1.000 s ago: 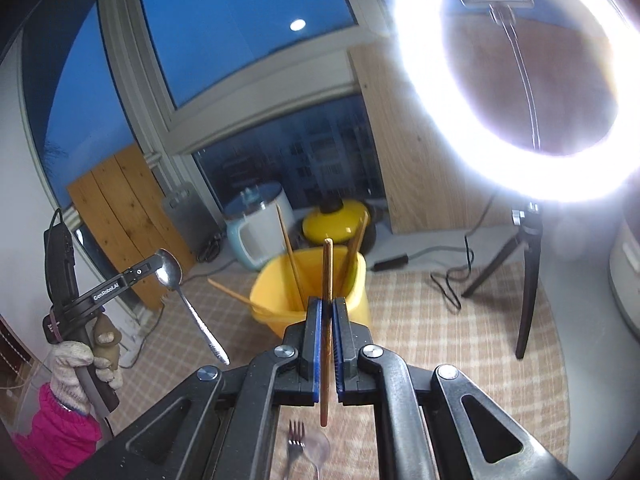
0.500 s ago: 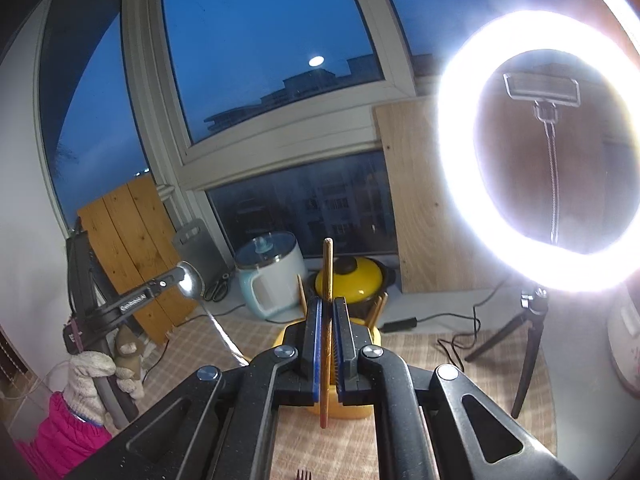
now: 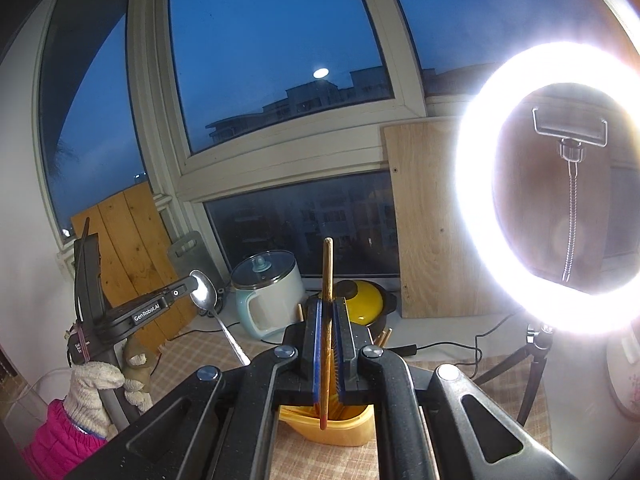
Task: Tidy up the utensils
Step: 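Lower the spoon and chopstick into the yellow bucket and open both tools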
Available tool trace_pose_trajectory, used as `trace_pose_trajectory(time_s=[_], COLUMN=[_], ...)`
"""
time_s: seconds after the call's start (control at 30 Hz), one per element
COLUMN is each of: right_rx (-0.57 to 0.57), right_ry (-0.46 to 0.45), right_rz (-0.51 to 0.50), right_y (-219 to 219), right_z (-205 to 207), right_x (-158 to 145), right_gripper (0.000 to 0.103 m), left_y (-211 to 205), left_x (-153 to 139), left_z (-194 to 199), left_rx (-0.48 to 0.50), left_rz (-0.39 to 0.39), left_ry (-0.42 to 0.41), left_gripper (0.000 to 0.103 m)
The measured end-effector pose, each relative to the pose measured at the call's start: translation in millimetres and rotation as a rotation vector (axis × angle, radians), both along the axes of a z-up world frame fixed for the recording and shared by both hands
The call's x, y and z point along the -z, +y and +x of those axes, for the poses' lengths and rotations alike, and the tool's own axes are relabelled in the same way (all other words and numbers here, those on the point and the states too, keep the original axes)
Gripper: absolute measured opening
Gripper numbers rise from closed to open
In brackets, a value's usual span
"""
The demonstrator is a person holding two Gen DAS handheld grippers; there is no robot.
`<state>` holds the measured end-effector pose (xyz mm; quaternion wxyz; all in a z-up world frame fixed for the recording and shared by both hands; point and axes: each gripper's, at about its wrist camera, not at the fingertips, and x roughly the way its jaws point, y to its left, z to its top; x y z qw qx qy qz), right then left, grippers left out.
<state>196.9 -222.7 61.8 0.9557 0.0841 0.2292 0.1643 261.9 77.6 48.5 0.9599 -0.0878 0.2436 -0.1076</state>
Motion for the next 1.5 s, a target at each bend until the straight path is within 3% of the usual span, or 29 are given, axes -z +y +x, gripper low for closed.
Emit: trace_pose_trajectory(time_s=[0.7,1.1,1.5], right_rx=[0.047,0.016,-0.030], right_ry=[-0.017,0.066,0.157], right_rz=[-0.009,-0.028,-0.050], right_y=[1,11,18], right_z=[25,41,45], right_x=[5,44,83], right_gripper=[0.002,0.002,0.002], left_y=[-30,-48,-54], left_x=[22,33,46], left_z=[17,9,7], left_rx=[0.029,0.040,0.053], left_rz=[0.054,0.138,0.135], left_ry=[0.034,0.011,0.036], left_gripper=[0.000,0.000,0.000])
